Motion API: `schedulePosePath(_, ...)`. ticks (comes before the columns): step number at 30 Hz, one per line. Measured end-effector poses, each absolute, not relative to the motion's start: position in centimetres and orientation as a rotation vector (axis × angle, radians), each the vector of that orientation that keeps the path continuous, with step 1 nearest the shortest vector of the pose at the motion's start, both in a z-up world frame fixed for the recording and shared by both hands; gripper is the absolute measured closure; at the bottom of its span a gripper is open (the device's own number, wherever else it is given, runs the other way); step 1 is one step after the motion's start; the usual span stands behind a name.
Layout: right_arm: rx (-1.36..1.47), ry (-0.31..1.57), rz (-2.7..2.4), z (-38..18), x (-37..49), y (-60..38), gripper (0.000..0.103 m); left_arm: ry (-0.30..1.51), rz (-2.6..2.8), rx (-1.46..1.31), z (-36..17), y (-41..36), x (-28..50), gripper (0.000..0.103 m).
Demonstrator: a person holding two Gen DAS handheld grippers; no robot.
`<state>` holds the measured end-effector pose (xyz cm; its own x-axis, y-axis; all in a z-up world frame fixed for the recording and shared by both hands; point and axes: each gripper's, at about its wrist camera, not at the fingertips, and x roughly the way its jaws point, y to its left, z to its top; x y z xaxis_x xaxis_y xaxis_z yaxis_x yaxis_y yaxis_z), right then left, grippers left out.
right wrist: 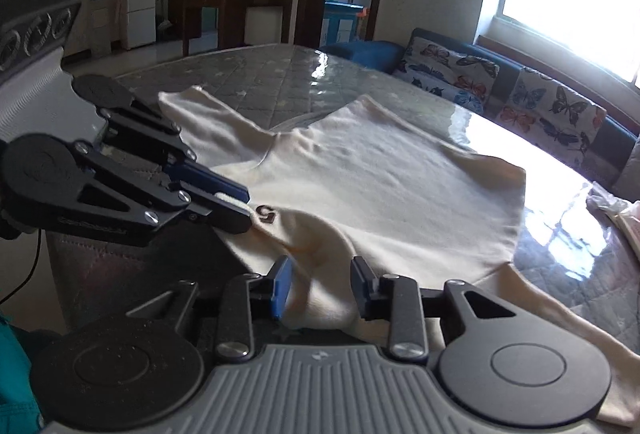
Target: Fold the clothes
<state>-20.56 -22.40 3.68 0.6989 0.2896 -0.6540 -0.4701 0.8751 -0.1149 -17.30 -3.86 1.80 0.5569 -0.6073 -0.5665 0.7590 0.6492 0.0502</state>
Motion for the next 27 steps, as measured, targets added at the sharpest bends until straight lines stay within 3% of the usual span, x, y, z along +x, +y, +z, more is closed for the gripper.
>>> schedulePosePath(2, -0.321, 0.687, 0.421, 2.5, -20.1, -21.8, 0.073, 0.531, -0.829, 0.307, 1.9, -3.8, -17.5, 0.084)
schedulePosePath(4, -0.350, 0.693, 0.409, 1.8, -20.0, -21.8, 0.091, 0.519, -0.837, 0.309, 2.0, -3.7, -17.6, 0.084)
schedulePosePath(6, -0.321, 0.679, 0.408, 2.5, -20.5, -22.4, 0.097, 0.507, -0.845, 0.311, 2.0, -3.7, -17.8, 0.082)
schedulePosePath(10, -0.254, 0.658, 0.412, 4.1, -21.3, -23.6, 0.100, 0.500, -0.866, 0.339, 1.8, -4.3, -17.9, 0.076)
schedulePosePath(14, -0.222, 0.668, 0.432, 4.8, -21.9, -24.2, 0.100, 0.516, -0.863, 0.395, 0.7, -5.6, -17.6, 0.076)
schedulePosePath(18, -0.259, 0.691, 0.430, 4.2, -22.1, -24.0, 0.099, 0.527, -0.847, 0.433, -0.2, -6.0, -17.6, 0.083)
schedulePosePath(20, -0.286, 0.666, 0.430, 4.2, -22.3, -23.5, 0.093, 0.521, -0.840, 0.422, 0.0, -5.7, -17.7, 0.087)
schedulePosePath(22, -0.310, 0.641, 0.432, 4.3, -22.3, -23.1, 0.077, 0.518, -0.832, 0.402, 0.2, -5.3, -17.6, 0.090)
schedulePosePath(26, -0.344, 0.637, 0.431, 3.3, -21.4, -22.3, 0.077, 0.511, -0.821, 0.363, 0.8, -4.7, -17.3, 0.091)
schedulePosePath(27, -0.347, 0.641, 0.426, 3.0, -21.1, -22.2, 0.083, 0.508, -0.820, 0.353, 0.9, -4.6, -17.3, 0.091)
